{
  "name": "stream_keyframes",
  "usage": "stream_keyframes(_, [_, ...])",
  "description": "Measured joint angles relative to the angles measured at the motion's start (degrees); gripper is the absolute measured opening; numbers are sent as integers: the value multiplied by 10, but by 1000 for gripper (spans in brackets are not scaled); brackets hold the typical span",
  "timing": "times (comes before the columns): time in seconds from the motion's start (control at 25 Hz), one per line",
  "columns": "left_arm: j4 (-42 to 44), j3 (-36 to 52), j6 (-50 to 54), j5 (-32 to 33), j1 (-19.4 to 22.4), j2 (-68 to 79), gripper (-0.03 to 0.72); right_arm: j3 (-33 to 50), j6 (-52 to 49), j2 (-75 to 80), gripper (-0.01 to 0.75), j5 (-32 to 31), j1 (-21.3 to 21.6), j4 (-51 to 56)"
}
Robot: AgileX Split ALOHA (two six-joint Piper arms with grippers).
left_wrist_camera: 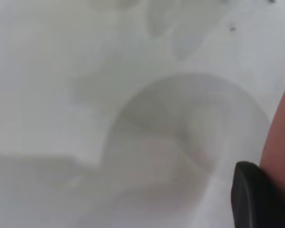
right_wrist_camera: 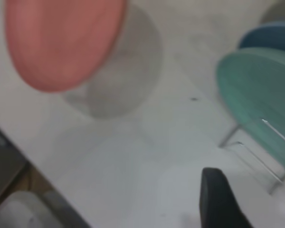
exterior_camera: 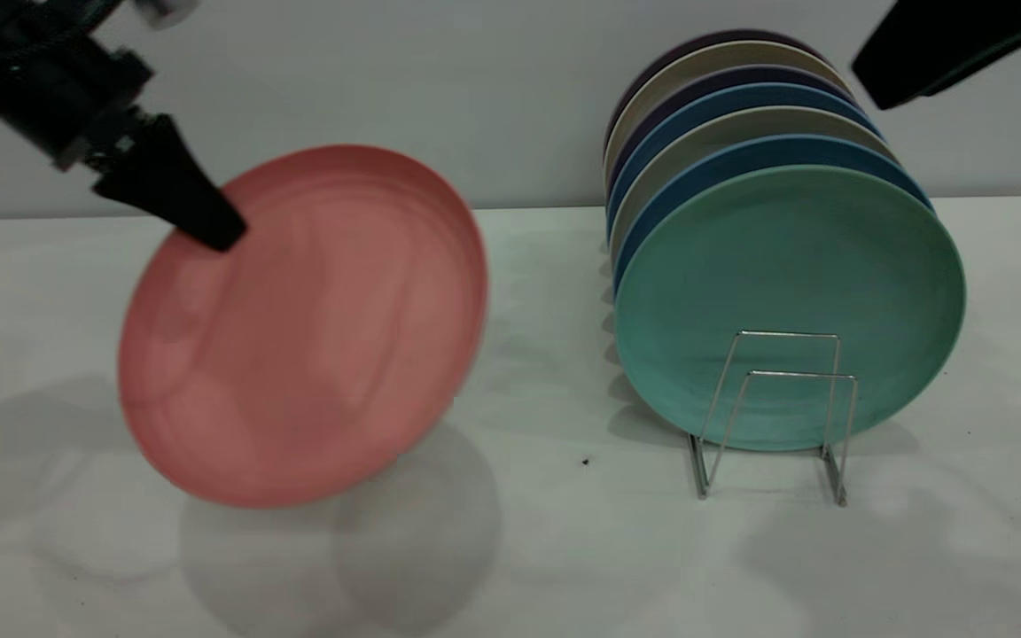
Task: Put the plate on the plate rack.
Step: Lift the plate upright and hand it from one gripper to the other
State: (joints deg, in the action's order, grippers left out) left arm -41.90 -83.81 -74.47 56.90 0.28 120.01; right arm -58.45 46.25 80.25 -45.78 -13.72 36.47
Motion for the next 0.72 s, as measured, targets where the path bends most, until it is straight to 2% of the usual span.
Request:
stream_keyframes(0.24, [64, 0, 4, 1, -62, 0, 19, -39, 73, 53, 400, -55, 0, 65])
stream_keyframes(0.6, [73, 0, 8, -9, -105, 0, 19, -57, 165, 123, 505, -130, -2, 151])
stream_keyframes(0.72, [73, 0, 8, -16, -118, 0, 19, -57, 187, 133, 523, -133, -20, 156])
